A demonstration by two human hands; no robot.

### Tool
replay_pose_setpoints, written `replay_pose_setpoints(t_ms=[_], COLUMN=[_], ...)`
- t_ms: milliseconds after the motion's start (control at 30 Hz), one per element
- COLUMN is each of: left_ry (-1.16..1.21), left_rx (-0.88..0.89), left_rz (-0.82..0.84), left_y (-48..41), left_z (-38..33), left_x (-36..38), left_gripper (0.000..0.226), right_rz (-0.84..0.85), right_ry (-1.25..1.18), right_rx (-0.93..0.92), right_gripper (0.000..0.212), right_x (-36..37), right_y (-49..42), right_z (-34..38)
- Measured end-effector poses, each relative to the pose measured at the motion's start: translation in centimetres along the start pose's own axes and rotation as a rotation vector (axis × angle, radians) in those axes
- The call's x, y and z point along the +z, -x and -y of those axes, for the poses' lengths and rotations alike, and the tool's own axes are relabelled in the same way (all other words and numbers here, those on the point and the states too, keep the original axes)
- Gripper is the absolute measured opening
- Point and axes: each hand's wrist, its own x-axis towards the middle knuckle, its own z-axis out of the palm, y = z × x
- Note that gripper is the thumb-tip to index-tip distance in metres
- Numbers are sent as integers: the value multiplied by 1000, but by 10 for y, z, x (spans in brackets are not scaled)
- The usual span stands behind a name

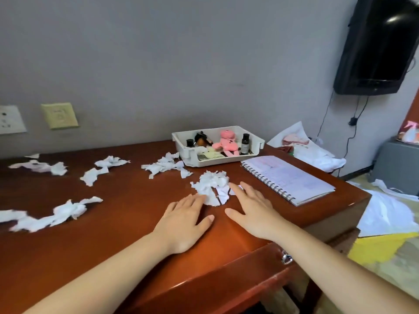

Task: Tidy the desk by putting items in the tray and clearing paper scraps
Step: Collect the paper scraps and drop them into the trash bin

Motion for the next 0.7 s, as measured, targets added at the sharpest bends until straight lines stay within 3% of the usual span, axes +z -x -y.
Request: replay_pose_setpoints(t_ms=[267,467,700], left_ry=[48,65,109], left_rx=[-144,-331,-360], left_rz=[-117,-265,-288], left_y=[-11,-41,-73], left_z=[64,104,130], left_x=[-9,-14,-18], left_gripper=[48,61,62], right_rz=[-70,-13,-45], right_ry=[-6,1,-48], right_rx=[-58,-180,-298], right_gripper=[65,56,51], right_x=[26,36,40], right_y=[-65,-99,-127], right_z=[30,54,72])
